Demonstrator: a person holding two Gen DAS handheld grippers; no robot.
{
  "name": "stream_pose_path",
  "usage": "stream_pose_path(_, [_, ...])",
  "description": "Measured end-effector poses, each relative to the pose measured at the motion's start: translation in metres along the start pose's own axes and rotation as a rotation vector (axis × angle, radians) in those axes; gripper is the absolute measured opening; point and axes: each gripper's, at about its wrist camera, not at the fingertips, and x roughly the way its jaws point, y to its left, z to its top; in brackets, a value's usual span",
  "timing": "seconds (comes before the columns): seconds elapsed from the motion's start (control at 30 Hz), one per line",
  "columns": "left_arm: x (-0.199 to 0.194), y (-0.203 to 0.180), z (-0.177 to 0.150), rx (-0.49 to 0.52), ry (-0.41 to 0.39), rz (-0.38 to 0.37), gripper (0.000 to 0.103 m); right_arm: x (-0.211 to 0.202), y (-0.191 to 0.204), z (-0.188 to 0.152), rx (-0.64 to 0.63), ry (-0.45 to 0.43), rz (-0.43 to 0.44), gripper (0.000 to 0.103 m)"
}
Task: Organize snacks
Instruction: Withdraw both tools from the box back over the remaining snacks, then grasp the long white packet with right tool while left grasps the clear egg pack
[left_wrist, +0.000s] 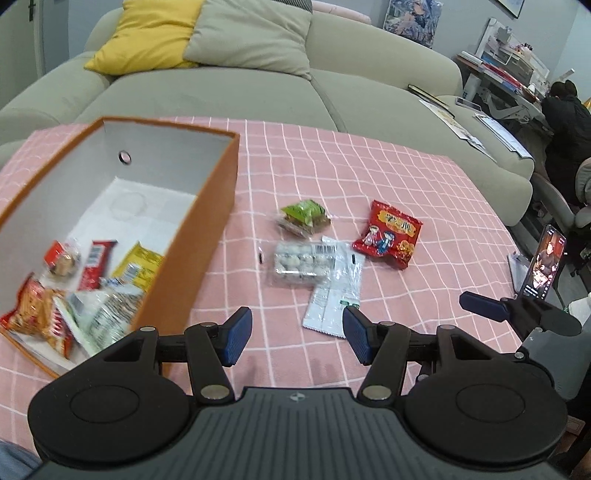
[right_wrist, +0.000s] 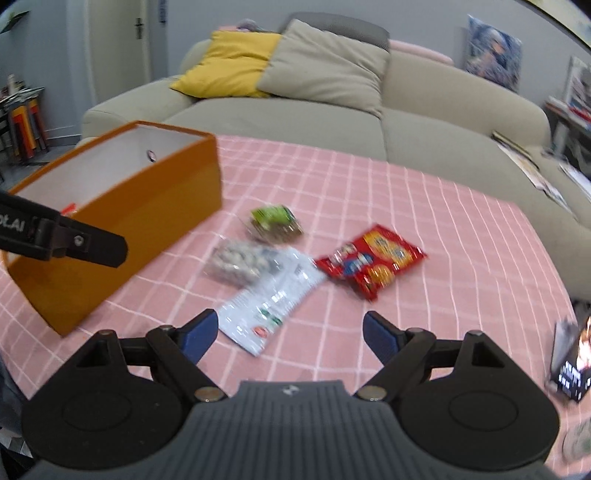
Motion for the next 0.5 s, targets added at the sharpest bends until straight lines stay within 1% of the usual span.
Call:
stream_pose_path(0.13, [0.018, 0.0, -0.006, -0.016, 0.017, -0.007, 0.067, 0.01, -0.007, -0.006, 0.04, 0.012, 0.01, 0.083])
stream_pose_path(0.3, [0.038, 0.002, -0.005, -0.017, 0.035, 0.007, 0.067, 0.029, -0.009, -0.004, 0.082, 0.05, 0.025, 0.083])
stream_pose_path(0.43, [0.044, 0.006, 0.003, -0.009, 0.014, 0.026, 0.067, 0.047, -0.005, 0.005, 0.112, 0.057, 0.041, 0.083])
stream_pose_path(0.5, [0.047, 0.009, 0.006, -0.005, 0.009, 0.039, 0.067, 0.059, 0.001, 0.009, 0.119, 0.079, 0.049, 0.083])
